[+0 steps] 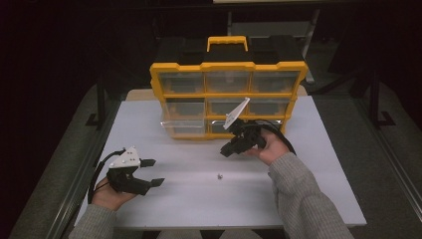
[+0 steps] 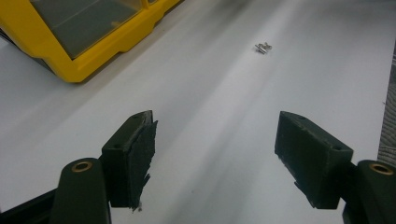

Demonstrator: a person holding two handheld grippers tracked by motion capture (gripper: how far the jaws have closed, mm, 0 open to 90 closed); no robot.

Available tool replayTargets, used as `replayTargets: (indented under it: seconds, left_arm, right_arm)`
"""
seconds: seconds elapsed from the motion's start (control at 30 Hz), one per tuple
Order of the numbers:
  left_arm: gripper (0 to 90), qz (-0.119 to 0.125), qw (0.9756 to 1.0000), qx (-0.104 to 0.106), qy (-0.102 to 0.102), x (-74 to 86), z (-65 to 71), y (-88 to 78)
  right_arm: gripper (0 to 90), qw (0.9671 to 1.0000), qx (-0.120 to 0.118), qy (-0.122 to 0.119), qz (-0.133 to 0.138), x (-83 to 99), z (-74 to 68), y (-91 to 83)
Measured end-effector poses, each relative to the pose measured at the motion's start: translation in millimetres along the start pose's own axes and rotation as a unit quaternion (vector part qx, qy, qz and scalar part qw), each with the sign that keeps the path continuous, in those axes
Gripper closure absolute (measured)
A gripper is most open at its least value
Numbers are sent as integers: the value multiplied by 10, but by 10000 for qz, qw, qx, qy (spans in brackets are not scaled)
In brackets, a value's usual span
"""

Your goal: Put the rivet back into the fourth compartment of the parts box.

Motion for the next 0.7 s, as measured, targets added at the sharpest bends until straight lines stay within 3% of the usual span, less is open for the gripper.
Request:
replayTargets:
  seconds: [0.7]
  left_arm:
    - [286, 20, 10000, -12, 32, -5, -10, -2]
  right_arm:
    - [804, 9989, 303, -298, 205, -411, 162, -635]
Point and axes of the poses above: each handheld gripper's, and its own axes: y roughly forward along the jaws, x roughly out of its underside, z roughly to its right, the point moved 7 cm from there along y, roughly forward along the jaws, and after that the axes turned 14 degrees about -y, right-handed, at the moved point
